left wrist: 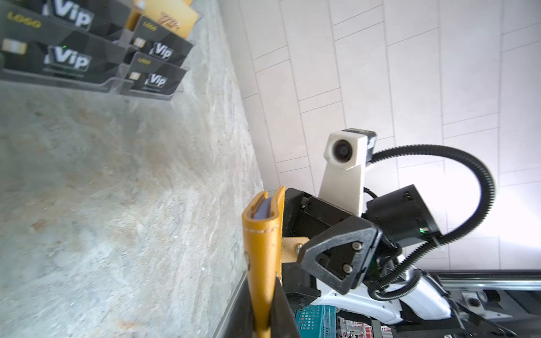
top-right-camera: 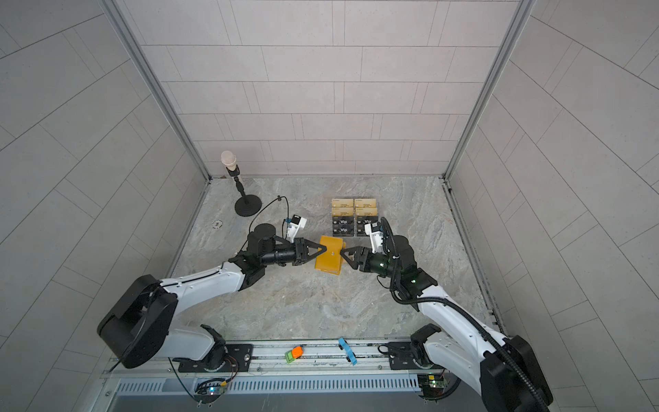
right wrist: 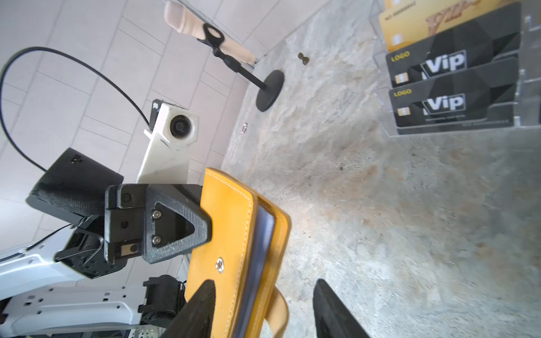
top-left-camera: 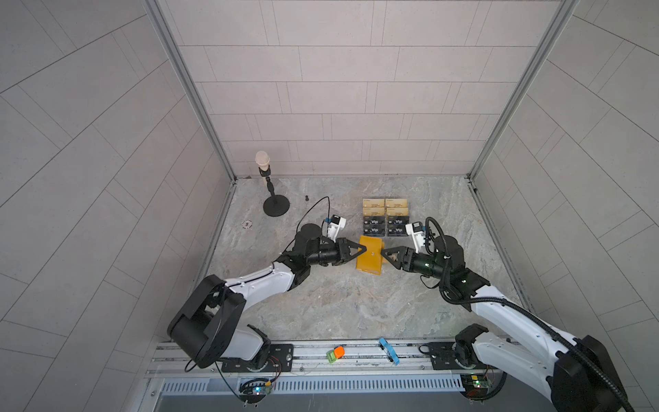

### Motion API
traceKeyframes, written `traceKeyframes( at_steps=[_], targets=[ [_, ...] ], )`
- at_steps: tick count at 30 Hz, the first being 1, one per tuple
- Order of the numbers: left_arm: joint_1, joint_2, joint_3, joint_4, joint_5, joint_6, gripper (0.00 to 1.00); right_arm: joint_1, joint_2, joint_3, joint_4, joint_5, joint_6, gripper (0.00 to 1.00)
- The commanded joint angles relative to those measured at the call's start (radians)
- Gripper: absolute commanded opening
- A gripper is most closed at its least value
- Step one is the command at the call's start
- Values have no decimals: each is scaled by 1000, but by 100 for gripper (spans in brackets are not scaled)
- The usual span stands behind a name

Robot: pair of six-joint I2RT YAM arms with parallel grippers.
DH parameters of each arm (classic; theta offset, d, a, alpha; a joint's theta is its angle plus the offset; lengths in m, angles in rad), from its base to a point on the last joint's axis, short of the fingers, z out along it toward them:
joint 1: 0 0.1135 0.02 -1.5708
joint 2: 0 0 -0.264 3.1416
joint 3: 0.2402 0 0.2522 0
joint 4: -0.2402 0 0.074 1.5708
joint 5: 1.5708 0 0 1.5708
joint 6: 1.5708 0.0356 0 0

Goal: Insert credit cards into a card holder
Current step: Pick up the card holder from the center of the table, then open the card holder.

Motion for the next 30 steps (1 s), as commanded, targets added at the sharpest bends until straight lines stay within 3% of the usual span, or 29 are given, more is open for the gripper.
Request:
traceKeyframes(
  at_steps=[1,13,28,29,30],
  targets=[
    [8,-49,39,24,27,-41,9,-23,-68,0,64,-62,70,55],
    [-3,-138,47,42,40,-96,11,-28,-92,-7,177,-151,124,41],
    [-37,-144,74,49,66,-103,13,-26,-86,-40,261,-191,153,32],
    [-38,-144,73,56,71,-108,12,-27,-82,-44,267,-191,153,26],
    [-38,-145,73,60,72,-112,12,-27,-80,-48,268,-189,155,1]
  ],
)
